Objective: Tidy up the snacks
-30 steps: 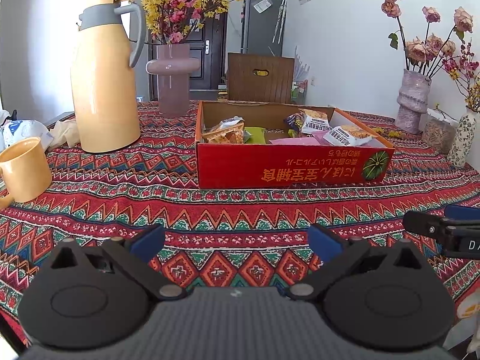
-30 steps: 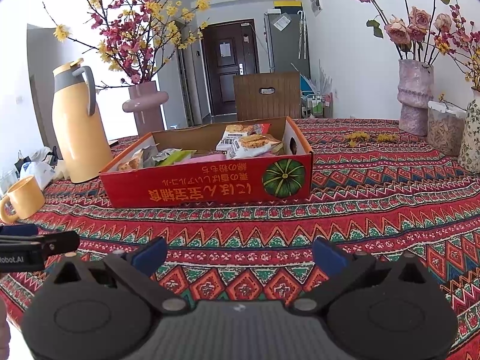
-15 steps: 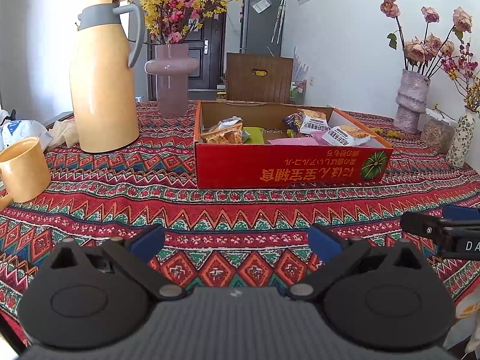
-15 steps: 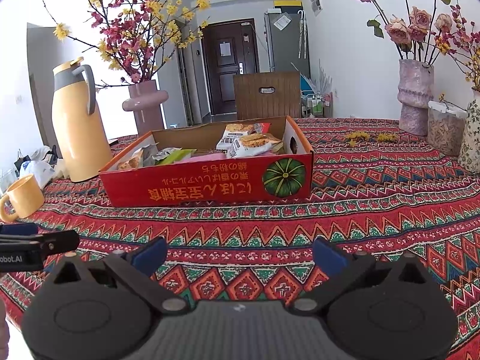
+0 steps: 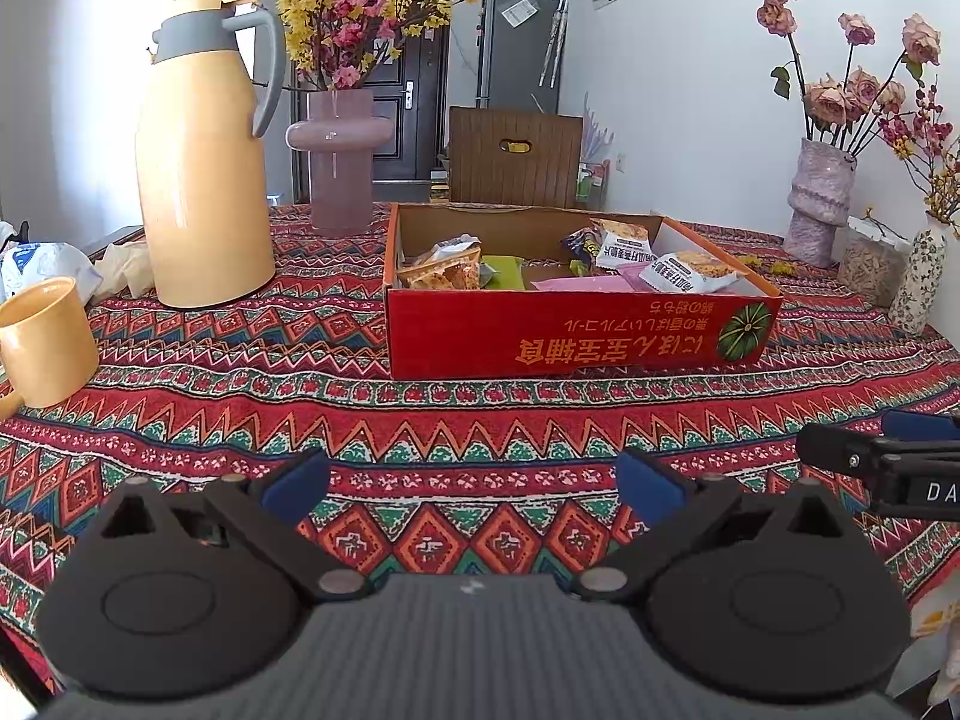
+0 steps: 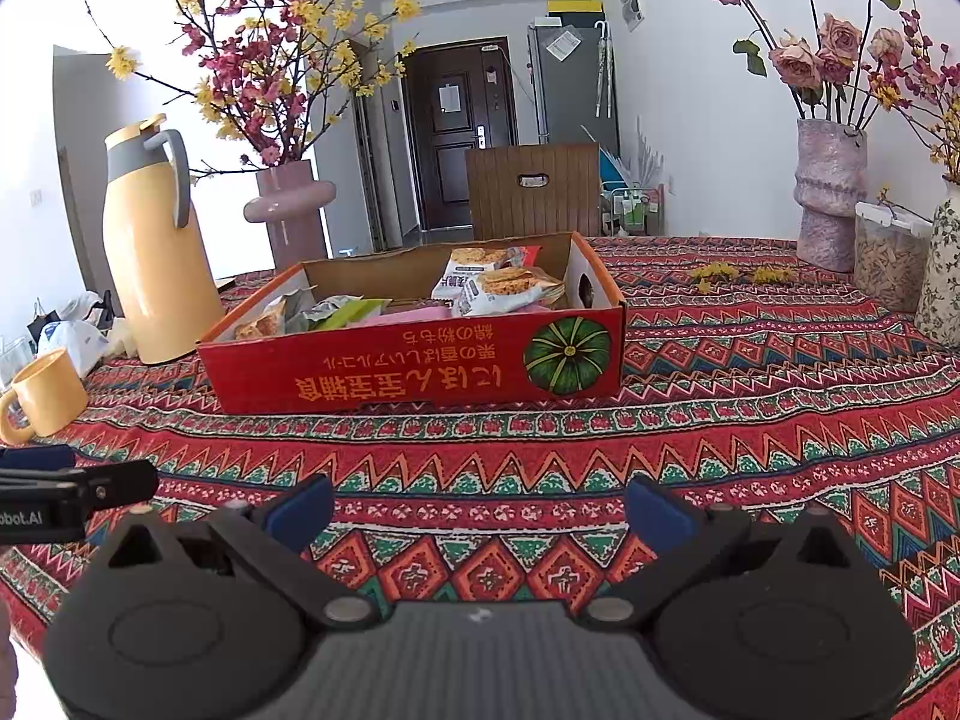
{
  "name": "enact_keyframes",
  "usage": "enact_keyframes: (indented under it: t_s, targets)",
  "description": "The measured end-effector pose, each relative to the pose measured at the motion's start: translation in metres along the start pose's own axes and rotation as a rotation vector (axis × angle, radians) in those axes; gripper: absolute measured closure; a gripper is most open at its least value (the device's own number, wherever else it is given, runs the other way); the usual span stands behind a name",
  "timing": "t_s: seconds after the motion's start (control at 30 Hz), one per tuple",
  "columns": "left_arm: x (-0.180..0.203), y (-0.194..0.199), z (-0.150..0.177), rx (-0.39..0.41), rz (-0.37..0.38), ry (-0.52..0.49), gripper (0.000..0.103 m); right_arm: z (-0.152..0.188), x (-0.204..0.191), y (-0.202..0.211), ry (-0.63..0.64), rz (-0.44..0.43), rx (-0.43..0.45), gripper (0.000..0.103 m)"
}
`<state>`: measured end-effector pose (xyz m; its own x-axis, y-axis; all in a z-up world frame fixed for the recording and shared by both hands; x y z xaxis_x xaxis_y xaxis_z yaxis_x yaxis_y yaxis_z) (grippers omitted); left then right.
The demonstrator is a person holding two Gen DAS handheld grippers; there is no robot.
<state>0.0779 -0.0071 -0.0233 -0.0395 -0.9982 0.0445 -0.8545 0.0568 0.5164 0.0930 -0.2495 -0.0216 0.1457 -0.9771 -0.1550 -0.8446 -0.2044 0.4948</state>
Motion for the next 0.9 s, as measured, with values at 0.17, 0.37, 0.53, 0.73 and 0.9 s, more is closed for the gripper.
enact_keyframes:
  t_s: [0.17, 0.37, 0.53, 0.73, 0.9]
  targets:
    - [0.0013, -0.0002, -0.0005, 0.000, 0.007, -0.005, 0.000, 0.0000, 0.0000, 0.0001, 0.000, 0.000, 0.000, 0.000]
    - [0.0013, 0.0009, -0.0014, 0.003, 0.009, -0.008, 0.000, 0.0000, -0.0001, 0.0002, 0.000, 0.000, 0.000, 0.000]
    - [0.0006, 0.0004, -0.0019, 0.004, 0.006, -0.004, 0.000, 0.0000, -0.0003, 0.0001, 0.000, 0.000, 0.000, 0.000]
    - [0.0000, 0.0009, -0.0027, 0.013, 0.007, -0.001, 0.000, -0.0001, -0.0002, 0.0001, 0.000, 0.000, -0.001, 0.000]
    - [-0.0007, -0.0004, -0.0030, 0.014, 0.006, 0.005, 0.000, 0.0000, -0.0003, -0.0001, 0.000, 0.000, -0.001, 0.000]
Point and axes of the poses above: each gripper's, at about its wrist camera, not at the fingertips, and y roughly against the way its jaws point, x to its right, z to its underside, the point moved 4 cm from there along -y, roughly the way its jaws point, and after that the axes turned 1 degree about x, right-handed, at the moved point
